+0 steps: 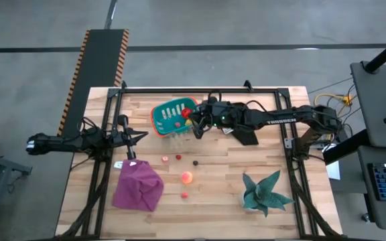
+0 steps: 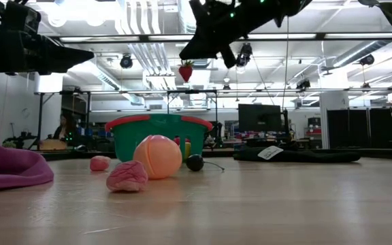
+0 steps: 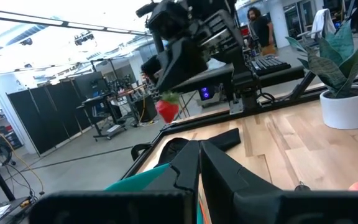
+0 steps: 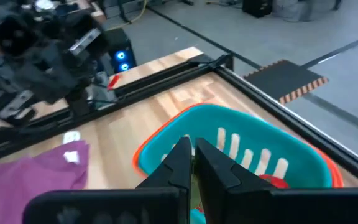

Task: Pick and placing Produce into tupperware
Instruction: Put the red strawberry into the basket

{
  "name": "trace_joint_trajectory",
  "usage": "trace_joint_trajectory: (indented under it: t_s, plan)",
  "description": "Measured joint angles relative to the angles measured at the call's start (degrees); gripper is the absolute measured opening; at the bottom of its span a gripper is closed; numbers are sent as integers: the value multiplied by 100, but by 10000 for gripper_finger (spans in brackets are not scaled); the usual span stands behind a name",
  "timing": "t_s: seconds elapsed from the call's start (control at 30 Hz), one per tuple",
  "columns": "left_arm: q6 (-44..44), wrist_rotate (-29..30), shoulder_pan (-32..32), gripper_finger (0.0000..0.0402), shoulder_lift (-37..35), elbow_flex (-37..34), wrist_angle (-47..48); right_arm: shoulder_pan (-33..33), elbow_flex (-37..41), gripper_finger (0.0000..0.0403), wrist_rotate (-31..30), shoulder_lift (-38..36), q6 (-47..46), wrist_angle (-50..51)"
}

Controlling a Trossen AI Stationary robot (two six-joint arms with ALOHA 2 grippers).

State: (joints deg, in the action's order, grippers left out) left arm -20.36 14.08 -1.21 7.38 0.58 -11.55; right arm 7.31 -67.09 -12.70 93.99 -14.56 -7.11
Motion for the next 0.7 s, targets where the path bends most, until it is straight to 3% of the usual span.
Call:
trace_joint_trajectory:
  t_s: [0.33, 0.7]
  plan:
    - [-9, 115, 1, 2, 4, 0, -1, 458, -408, 8, 63, 781, 158, -461]
    - [8, 142, 0, 2, 6, 0, 5, 821, -1715, 8, 78, 2002, 451, 277]
